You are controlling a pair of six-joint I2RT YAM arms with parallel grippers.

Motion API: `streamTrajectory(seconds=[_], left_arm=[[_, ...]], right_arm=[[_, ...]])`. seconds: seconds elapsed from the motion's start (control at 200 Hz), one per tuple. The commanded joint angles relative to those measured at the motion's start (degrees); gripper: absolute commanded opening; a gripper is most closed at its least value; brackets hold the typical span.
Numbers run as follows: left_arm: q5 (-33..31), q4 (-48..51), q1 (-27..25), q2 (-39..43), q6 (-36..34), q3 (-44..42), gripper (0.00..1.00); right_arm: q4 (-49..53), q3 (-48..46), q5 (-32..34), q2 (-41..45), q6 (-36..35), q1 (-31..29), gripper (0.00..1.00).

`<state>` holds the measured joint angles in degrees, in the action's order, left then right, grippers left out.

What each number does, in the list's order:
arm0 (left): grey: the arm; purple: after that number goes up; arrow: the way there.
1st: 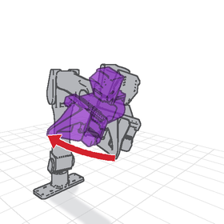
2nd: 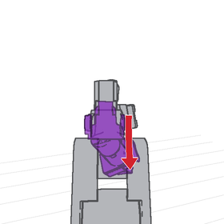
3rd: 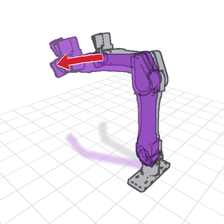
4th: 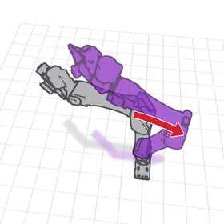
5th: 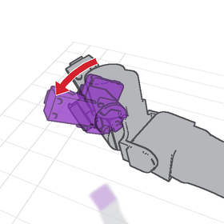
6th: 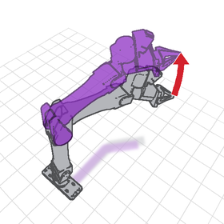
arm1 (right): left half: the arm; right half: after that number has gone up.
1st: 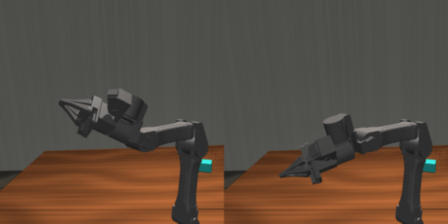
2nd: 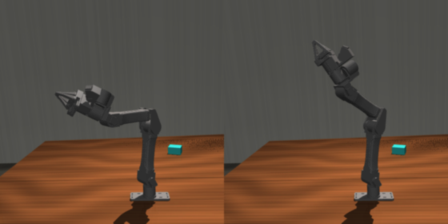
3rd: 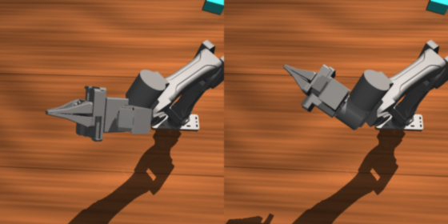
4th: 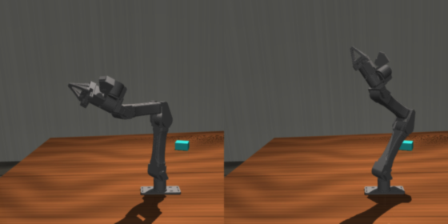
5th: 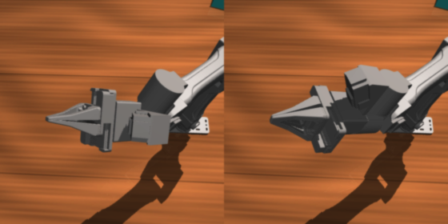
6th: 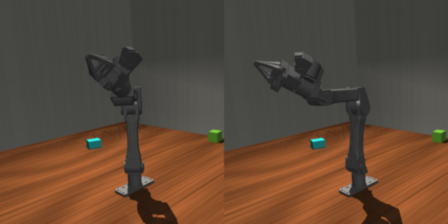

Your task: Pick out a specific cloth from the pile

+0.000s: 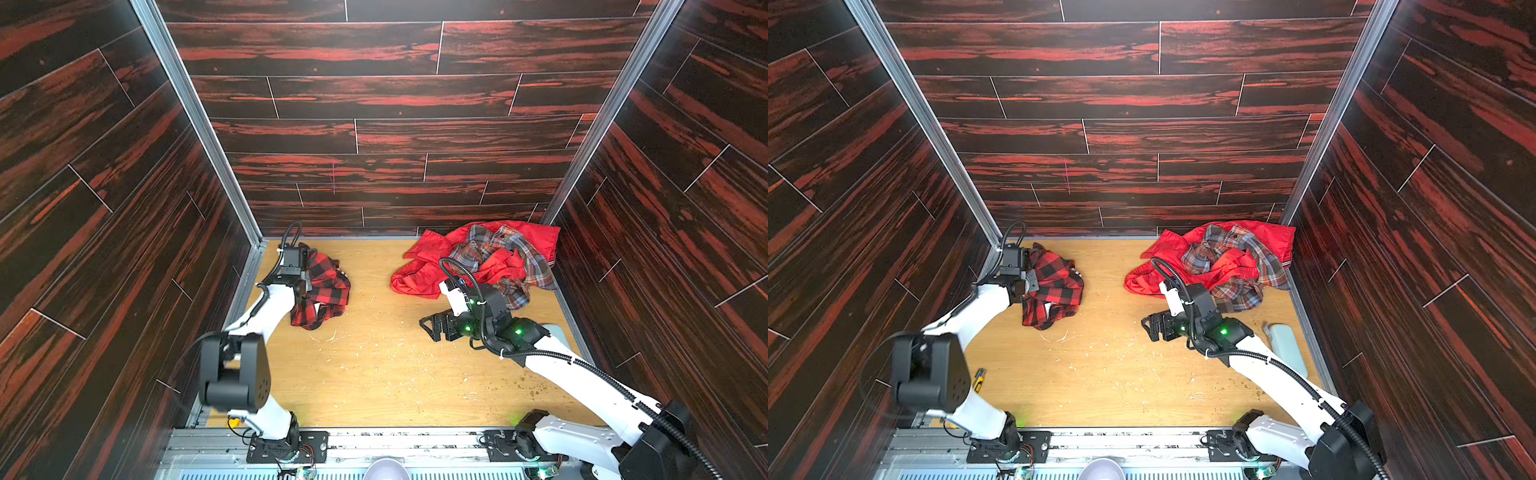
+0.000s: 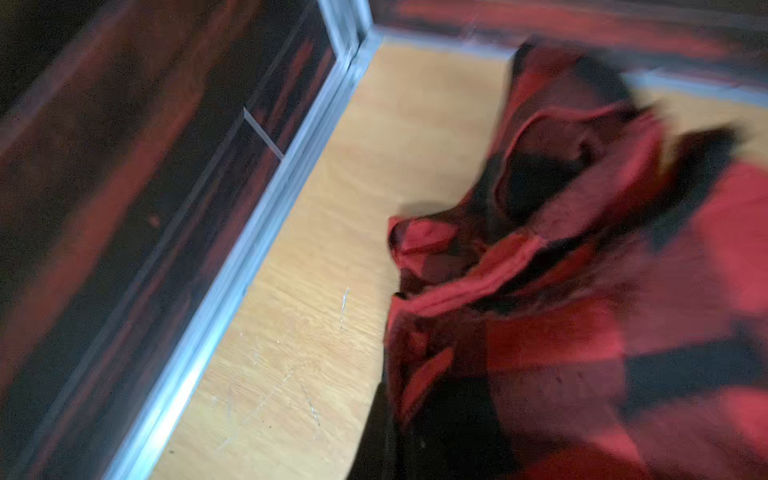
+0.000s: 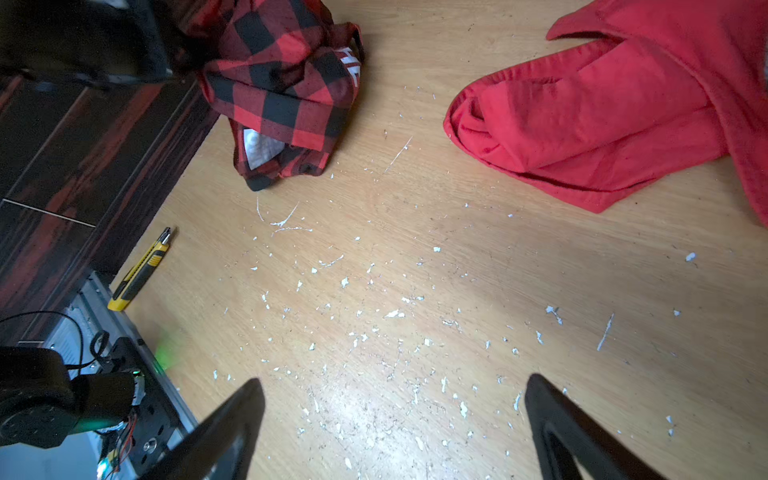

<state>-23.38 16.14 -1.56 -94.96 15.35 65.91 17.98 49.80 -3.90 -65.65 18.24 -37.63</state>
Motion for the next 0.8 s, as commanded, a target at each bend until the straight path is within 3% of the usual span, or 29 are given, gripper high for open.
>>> streamTrajectory(seconds=[0.0, 0.105, 0.245, 0.371, 0.586, 0.792], left_arm=[[1.9, -2.6, 1.2, -3.0, 2.7, -0.2, 0.00], [3.6, 1.0, 1.6, -7.9, 2.4, 3.7, 0.00], [6.5, 2.9, 1.7, -10.6, 0.8, 6.2, 0.18], [6.0, 3.2, 1.8, -6.4, 0.6, 5.5, 0.36], [5.9, 3.2, 1.8, 5.6, 2.1, 1.5, 0.46], [21.2, -2.1, 1.8, 12.7, 2.1, -3.7, 0.51]], right_arm=[[0.3, 0.6, -0.4, 0.1, 0.6, -0.2, 0.98], [0.7, 0.8, -0.3, 0.3, 0.6, -0.2, 0.98], [1.1, 0.9, -0.1, 0.9, 0.6, -0.2, 0.98], [1.5, 0.7, 0.3, 1.4, 0.5, -0.2, 0.98], [1.3, 1.0, 0.1, 0.7, 0.5, -0.2, 0.98], [1.0, 1.6, -0.4, -0.2, 0.5, -0.2, 0.98]])
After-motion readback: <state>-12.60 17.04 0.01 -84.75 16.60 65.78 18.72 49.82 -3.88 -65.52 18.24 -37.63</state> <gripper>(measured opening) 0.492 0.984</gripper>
